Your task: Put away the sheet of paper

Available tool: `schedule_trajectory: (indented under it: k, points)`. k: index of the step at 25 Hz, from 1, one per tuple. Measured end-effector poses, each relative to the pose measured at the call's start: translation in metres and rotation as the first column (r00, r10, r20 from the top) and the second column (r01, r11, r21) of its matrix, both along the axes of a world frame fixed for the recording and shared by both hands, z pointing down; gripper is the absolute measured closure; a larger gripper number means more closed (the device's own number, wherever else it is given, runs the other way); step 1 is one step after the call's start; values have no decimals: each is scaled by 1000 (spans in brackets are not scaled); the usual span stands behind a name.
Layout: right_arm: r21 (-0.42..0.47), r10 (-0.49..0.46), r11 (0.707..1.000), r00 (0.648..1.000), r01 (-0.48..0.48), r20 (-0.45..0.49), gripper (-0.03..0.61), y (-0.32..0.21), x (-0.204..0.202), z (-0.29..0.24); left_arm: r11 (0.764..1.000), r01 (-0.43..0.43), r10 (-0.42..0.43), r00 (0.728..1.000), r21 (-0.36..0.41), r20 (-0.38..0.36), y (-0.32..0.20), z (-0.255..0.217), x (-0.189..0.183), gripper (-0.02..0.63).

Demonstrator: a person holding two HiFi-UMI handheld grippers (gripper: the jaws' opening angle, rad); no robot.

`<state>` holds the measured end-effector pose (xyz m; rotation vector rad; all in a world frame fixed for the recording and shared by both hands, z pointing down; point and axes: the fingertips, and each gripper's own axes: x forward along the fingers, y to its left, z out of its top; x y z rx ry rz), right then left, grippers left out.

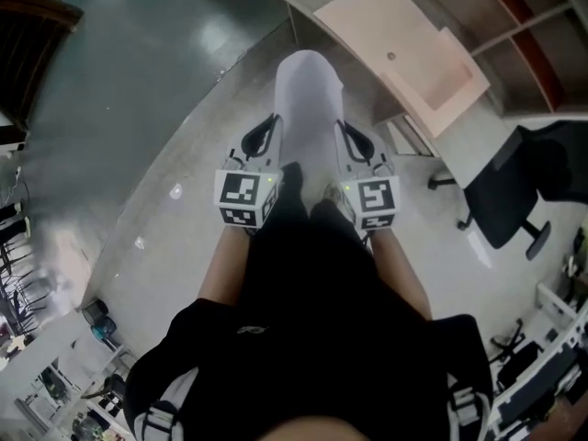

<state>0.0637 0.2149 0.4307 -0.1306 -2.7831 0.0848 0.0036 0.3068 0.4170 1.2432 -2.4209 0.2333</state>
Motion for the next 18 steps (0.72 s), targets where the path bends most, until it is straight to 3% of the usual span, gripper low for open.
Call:
schedule_trajectory:
  k: [7, 18]
  points:
    - [23, 103, 994, 993, -102, -55, 560, -31, -53, 12, 992, -125, 124, 990, -5, -66, -43, 22, -64, 568]
    - [63, 285, 958, 949, -279, -134, 560, -53, -129, 19, 945, -326, 325, 936, 20, -136, -84, 33, -152, 568]
